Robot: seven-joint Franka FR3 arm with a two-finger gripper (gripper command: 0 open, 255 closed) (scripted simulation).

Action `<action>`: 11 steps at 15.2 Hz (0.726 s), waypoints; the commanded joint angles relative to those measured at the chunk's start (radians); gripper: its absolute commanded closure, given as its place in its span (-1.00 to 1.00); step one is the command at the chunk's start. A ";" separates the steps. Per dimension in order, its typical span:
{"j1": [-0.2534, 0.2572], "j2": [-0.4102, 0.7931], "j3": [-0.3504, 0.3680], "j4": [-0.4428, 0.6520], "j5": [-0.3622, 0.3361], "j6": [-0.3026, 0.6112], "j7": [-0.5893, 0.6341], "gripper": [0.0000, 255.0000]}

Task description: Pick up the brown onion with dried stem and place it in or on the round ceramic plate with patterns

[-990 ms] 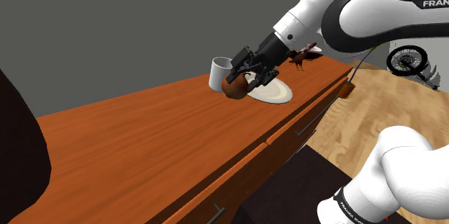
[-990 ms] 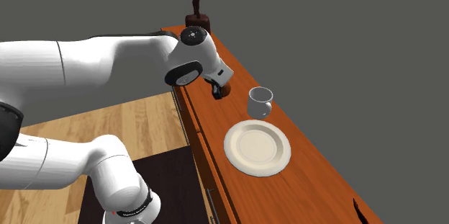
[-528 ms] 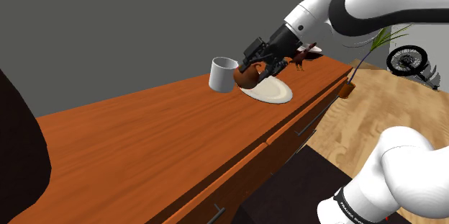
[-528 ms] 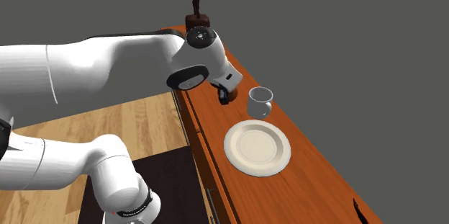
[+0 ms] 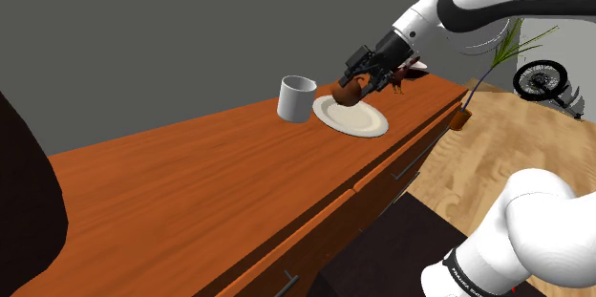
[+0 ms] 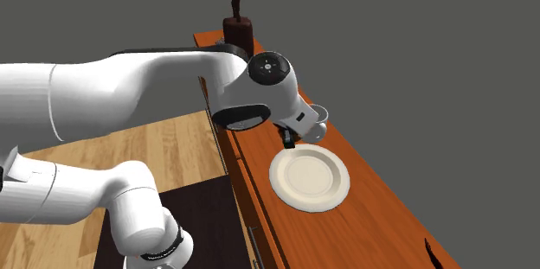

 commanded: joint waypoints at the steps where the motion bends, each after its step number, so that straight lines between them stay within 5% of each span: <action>1: -0.015 0.012 -0.049 0.025 -0.012 -0.029 -0.050 1.00; 6: -0.036 0.075 -0.170 0.105 -0.029 -0.085 -0.174 1.00; 11: -0.032 0.085 -0.181 0.049 -0.016 -0.023 -0.204 1.00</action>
